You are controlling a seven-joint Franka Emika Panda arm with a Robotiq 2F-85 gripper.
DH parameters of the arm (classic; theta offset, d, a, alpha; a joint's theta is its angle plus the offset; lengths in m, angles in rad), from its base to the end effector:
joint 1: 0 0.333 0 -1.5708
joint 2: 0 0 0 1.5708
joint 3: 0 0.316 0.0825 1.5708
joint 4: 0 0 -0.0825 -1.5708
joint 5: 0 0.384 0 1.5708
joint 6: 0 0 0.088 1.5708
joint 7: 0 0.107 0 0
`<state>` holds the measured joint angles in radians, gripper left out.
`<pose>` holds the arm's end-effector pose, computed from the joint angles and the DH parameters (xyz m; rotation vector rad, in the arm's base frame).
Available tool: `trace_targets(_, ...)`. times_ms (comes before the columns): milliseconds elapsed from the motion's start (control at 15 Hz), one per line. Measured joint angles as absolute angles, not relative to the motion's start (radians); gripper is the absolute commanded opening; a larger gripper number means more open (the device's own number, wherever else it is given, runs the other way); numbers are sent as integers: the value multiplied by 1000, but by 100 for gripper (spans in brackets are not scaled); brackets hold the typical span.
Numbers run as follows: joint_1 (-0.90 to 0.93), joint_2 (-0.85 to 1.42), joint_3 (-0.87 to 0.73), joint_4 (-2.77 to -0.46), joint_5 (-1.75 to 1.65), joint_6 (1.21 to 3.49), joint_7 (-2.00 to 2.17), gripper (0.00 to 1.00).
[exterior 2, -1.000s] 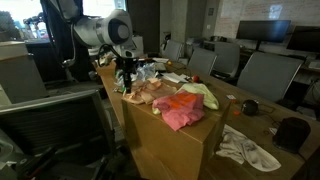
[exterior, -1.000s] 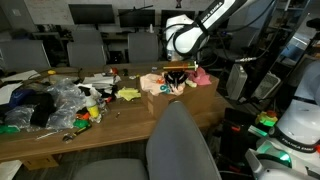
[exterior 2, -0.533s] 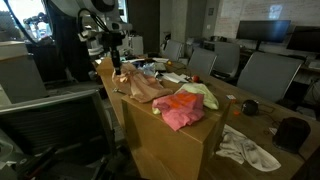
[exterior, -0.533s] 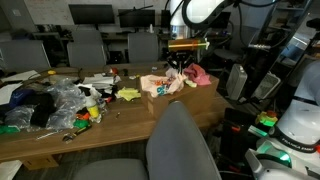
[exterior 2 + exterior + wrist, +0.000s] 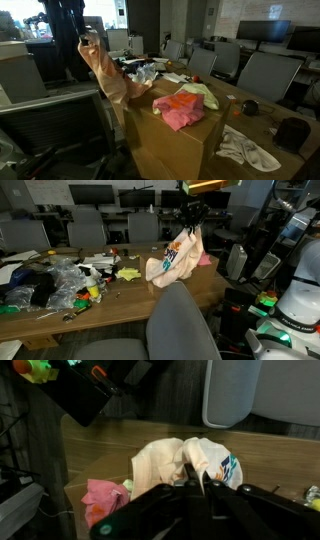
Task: Pick up the shirts on the box and put them on the chair.
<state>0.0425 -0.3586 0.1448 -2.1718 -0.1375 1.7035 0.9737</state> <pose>0.4292 0.0743 0.5295 2.7086 -1.1013 0.0085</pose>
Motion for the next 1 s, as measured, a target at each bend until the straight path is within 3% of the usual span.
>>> trace_targets(1000,168,-308,347,-1896,-102,1435,647,1)
